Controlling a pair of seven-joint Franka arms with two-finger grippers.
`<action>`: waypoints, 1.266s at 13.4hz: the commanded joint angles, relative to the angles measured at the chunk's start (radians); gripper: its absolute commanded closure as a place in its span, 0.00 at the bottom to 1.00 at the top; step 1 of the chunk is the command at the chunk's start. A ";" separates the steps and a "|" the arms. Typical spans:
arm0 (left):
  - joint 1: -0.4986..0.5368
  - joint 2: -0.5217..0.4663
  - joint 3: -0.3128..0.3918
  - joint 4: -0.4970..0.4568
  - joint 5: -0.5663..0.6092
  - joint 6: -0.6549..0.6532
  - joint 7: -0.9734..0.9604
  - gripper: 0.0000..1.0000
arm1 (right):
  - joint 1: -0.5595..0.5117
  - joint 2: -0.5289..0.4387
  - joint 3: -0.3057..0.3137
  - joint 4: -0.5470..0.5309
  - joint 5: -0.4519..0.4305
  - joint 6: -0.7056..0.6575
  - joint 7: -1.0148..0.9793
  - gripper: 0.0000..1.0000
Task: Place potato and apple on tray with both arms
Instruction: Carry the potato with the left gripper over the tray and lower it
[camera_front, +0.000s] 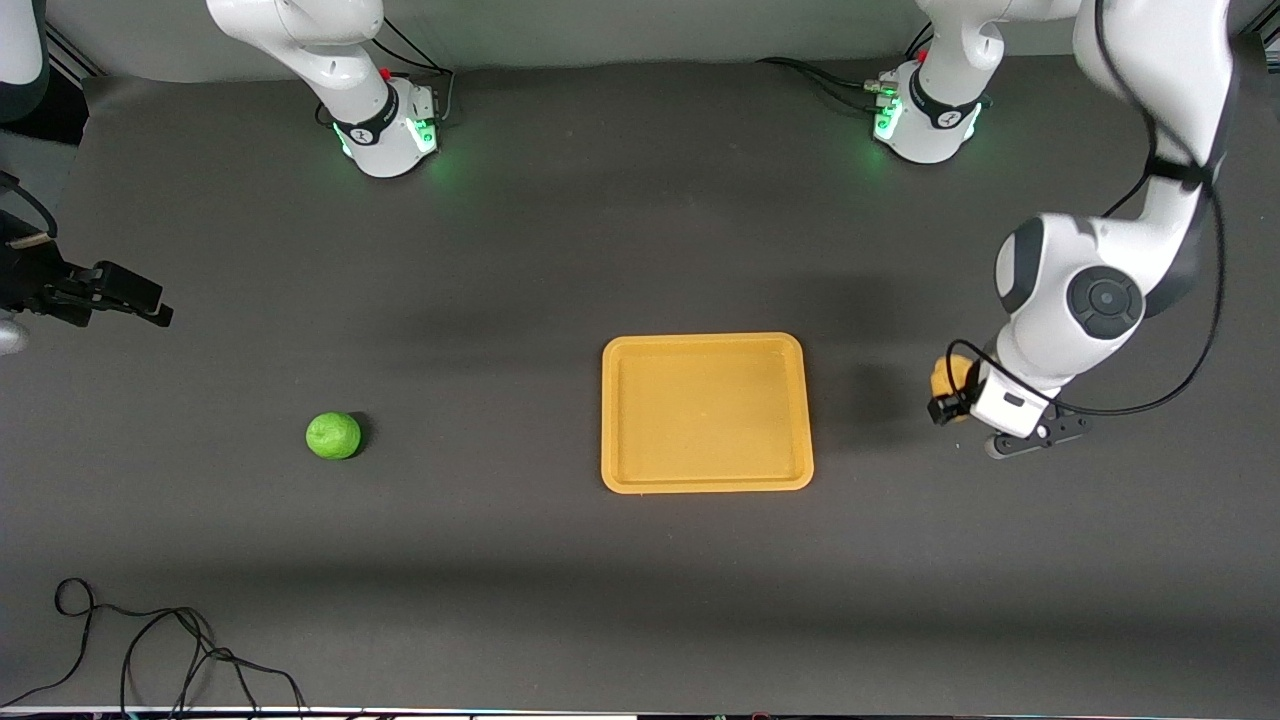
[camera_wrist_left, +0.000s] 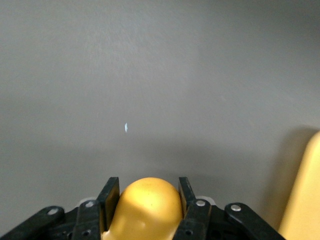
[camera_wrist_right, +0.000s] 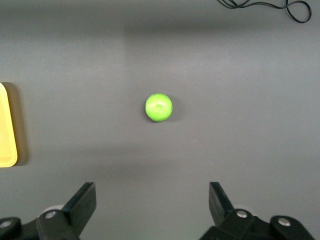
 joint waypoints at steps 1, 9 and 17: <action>-0.079 -0.027 0.006 0.140 0.041 -0.230 -0.117 0.80 | -0.005 -0.003 0.002 0.003 -0.013 -0.007 -0.009 0.00; -0.307 0.041 0.003 0.148 0.078 -0.188 -0.419 0.80 | -0.006 -0.002 0.002 0.001 -0.013 -0.007 -0.009 0.00; -0.495 0.270 0.004 0.165 0.191 0.014 -0.744 0.82 | -0.006 -0.002 0.002 0.000 -0.013 -0.007 -0.009 0.00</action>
